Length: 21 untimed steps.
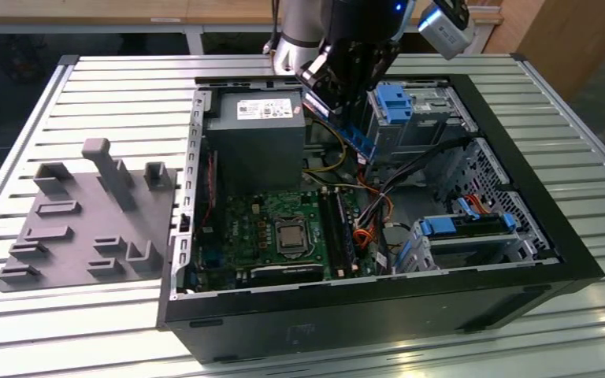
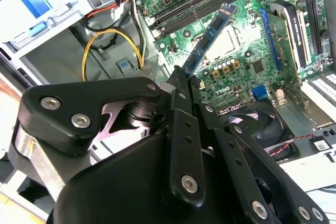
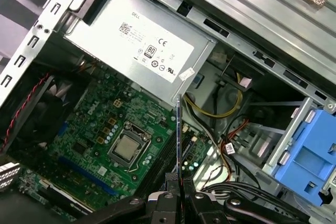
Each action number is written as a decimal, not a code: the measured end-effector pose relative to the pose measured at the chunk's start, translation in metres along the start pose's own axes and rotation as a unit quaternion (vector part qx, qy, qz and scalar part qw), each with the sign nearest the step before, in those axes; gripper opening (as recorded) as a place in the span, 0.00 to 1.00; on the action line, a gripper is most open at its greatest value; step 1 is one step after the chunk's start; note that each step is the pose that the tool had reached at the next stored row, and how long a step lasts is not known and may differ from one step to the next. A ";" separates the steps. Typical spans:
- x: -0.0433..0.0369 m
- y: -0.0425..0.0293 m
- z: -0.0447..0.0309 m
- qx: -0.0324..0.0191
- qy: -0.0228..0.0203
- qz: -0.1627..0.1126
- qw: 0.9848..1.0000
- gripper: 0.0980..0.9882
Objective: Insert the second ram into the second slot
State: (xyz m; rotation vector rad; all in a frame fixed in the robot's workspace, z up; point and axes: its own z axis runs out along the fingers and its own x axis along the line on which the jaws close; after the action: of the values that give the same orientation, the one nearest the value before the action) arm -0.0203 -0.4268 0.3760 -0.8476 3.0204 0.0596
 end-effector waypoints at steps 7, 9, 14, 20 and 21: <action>0.0000 0.0000 0.0000 0.000 0.000 0.011 1.000 0.04; 0.0000 0.0000 0.0000 0.000 0.000 0.013 1.000 0.04; 0.0000 0.0000 0.0000 0.000 -0.001 0.019 1.000 0.04; 0.0000 0.0000 0.0000 0.000 -0.001 0.026 1.000 0.04; 0.0000 0.0000 0.0000 0.000 -0.001 0.027 1.000 0.04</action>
State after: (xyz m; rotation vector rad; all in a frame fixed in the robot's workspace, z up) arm -0.0203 -0.4268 0.3760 -0.7649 3.0413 0.0595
